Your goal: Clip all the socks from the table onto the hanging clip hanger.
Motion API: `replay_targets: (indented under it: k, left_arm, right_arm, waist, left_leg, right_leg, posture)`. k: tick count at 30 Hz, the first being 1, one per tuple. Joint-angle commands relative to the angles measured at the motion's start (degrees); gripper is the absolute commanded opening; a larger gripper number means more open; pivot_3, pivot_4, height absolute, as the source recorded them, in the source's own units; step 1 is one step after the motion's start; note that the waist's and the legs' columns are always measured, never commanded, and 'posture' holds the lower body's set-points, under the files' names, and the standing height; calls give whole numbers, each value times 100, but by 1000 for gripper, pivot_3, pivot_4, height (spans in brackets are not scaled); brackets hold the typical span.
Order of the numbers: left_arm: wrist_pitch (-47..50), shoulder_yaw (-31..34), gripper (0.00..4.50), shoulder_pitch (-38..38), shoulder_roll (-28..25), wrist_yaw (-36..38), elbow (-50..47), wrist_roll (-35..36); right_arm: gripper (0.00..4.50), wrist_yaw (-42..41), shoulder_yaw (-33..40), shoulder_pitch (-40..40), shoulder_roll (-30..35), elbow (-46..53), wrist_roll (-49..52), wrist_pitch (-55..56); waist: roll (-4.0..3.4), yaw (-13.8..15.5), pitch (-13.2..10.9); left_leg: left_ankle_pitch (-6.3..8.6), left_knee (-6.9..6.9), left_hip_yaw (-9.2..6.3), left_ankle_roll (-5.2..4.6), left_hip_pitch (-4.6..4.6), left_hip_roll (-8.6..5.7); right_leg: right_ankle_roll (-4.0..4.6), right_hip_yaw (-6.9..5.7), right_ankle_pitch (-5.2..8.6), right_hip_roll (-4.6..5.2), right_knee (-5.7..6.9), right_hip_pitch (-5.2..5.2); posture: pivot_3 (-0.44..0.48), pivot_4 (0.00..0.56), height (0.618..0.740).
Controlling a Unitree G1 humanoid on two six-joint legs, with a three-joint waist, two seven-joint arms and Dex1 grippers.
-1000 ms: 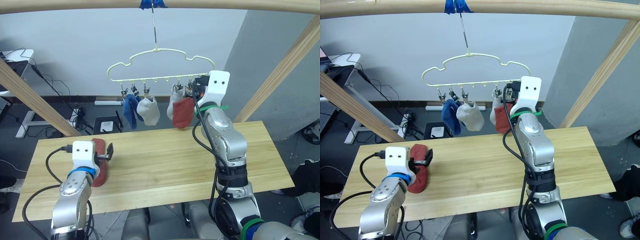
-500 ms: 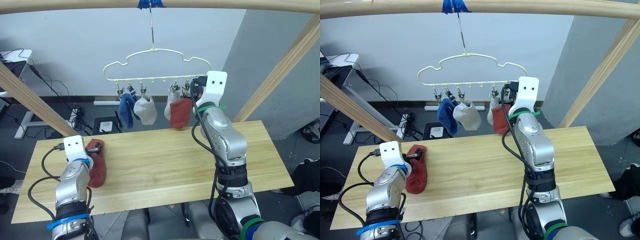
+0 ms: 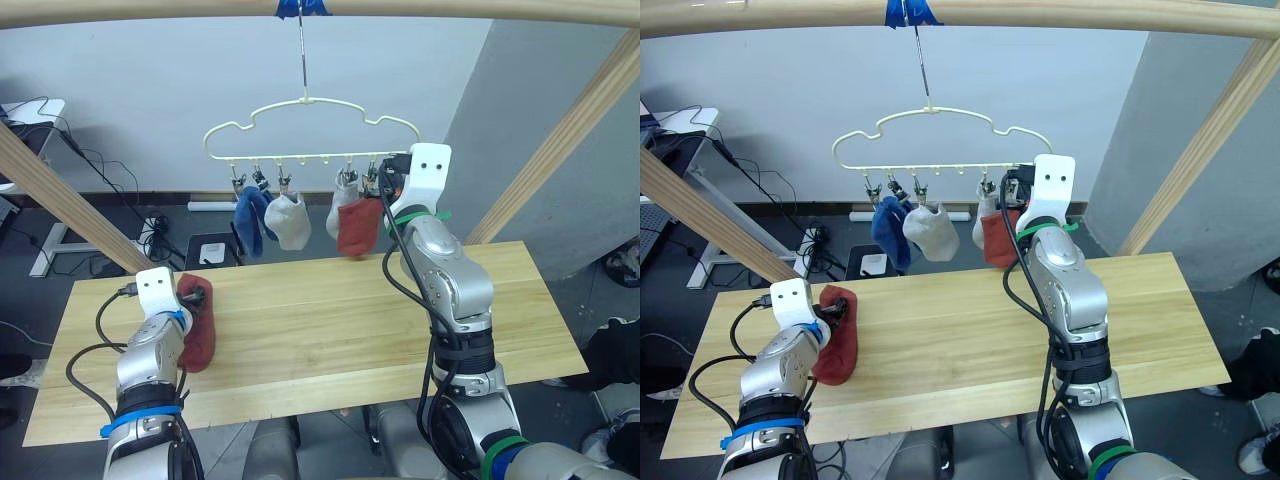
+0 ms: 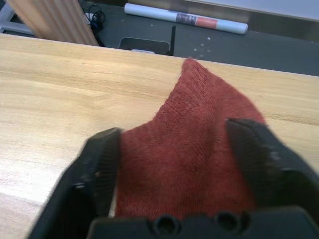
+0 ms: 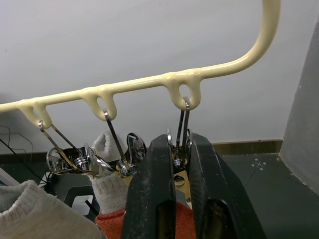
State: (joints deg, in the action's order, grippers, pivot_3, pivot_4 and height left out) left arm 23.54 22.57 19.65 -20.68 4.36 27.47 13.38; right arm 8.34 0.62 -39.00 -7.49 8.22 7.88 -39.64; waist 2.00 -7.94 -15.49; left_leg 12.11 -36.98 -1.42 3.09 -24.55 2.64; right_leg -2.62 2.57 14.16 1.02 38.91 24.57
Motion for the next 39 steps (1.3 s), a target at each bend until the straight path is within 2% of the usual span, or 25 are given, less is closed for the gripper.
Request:
replay_targets:
  k: [1, 8, 16, 19, 24, 30, 35, 39]
  left_arm:
    - [-6, -189, 2165, -227, -75, 73, -20, -153]
    - [-332, -447, 49, -386, -181, 213, -169, -327]
    - [-1320, -1627, 0, -804, -354, 1039, -889, -1054]
    - [-1717, -2328, 0, -818, -261, 1623, -1664, -1223]
    - [-1684, -3311, 0, -632, 174, 2333, -2760, -1181]
    - [-1603, -3873, 0, -179, 972, 2081, -2820, -1436]
    - [-1822, -3920, 0, 449, 1679, 1461, -2030, -1767]
    - [-2028, -3883, 0, 830, 1969, 1184, -1525, -1921]
  right_arm:
    - [38, -11, -50, -78, -111, 250, 39, 42]
    - [38, -2, -64, -87, -143, 214, 42, 92]
    - [38, 8, -51, -72, -135, 271, 47, 75]
    - [38, 11, -33, -85, -117, 300, 51, 56]
    - [38, 19, -28, -100, -99, 348, 46, 22]
    - [38, 24, -20, -121, -69, 404, 31, -29]
    - [38, 21, -18, -149, -32, 435, 17, -74]
    - [38, 21, -25, -150, -18, 459, 6, -97]
  waist:
    - [0, 0, 0]
    - [0, -12, 0]
    - [0, 11, 0]
    - [0, 41, 0]
    - [1, 15, 0]
    - [0, -40, 0]
    - [0, -40, 0]
    - [0, -41, 0]
  left_leg:
    - [0, 0, 0, 0, 0, 0]
    - [0, 2, 2, 0, 3, 2]
    - [0, 5, 5, 0, 2, 0]
    - [0, 4, 4, 1, -5, -4]
    - [0, 4, 9, 1, -11, -5]
    - [0, 7, 8, -1, -11, -1]
    - [-1, -2, 9, -2, -12, -5]
    - [-1, 1, 9, -3, -14, -5]
  right_leg:
    - [0, 0, 0, 0, 0, 0]
    - [0, 2, 0, 0, 0, 0]
    - [1, 4, 0, 4, -2, 1]
    - [1, 2, 0, 10, -4, 3]
    - [1, 5, 0, 10, -10, 7]
    - [0, 9, 0, -1, -4, 14]
    - [-6, 12, 3, -2, -3, 13]
    - [-7, 12, 4, -2, -6, 14]
  posture:
    - [-175, 236, 740]
    - [-176, 230, 740]
    - [-187, 228, 740]
    - [-190, 228, 740]
    - [-206, 225, 740]
    - [-227, 224, 740]
    - [-230, 224, 740]
    - [-236, 224, 740]
